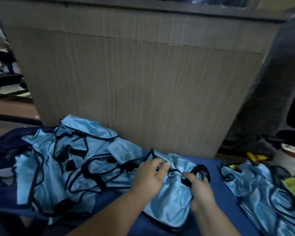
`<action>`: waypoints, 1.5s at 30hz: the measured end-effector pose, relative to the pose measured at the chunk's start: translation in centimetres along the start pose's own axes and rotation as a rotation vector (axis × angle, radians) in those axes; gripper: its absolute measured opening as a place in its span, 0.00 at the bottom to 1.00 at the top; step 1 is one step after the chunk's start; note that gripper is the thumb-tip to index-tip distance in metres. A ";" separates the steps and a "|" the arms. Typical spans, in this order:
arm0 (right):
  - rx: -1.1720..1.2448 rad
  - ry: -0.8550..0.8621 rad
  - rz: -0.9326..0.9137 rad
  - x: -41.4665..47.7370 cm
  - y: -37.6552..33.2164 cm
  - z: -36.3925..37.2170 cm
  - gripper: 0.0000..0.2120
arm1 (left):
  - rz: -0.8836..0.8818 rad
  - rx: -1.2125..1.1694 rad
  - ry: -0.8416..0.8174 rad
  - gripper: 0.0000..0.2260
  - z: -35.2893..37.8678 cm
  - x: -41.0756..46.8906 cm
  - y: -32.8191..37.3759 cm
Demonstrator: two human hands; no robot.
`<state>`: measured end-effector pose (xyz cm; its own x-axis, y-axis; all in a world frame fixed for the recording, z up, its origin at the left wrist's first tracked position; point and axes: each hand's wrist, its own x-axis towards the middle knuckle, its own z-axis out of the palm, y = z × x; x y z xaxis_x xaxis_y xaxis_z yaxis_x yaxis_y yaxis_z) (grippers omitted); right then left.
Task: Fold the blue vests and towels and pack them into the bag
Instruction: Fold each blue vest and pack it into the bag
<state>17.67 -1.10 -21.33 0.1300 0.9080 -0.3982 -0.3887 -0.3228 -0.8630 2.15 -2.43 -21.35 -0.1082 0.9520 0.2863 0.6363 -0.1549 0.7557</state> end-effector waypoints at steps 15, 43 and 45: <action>-0.877 0.101 -0.074 4.0 -4.8 -10.8 0.41 | -0.429 0.288 -0.350 0.39 6.9 1.2 -1.0; -0.816 -0.085 -0.356 5.2 -2.3 -12.7 0.56 | -0.464 -0.652 -0.271 0.61 15.0 1.6 8.6; -0.658 -0.111 -0.360 4.6 -2.4 -12.6 0.53 | -0.435 -0.633 -0.313 0.54 15.8 1.6 9.5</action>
<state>30.70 0.48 -24.98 0.0400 0.9978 -0.0532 0.2890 -0.0625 -0.9553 20.11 1.81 -23.03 0.0317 0.9762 -0.2147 0.0268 0.2139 0.9765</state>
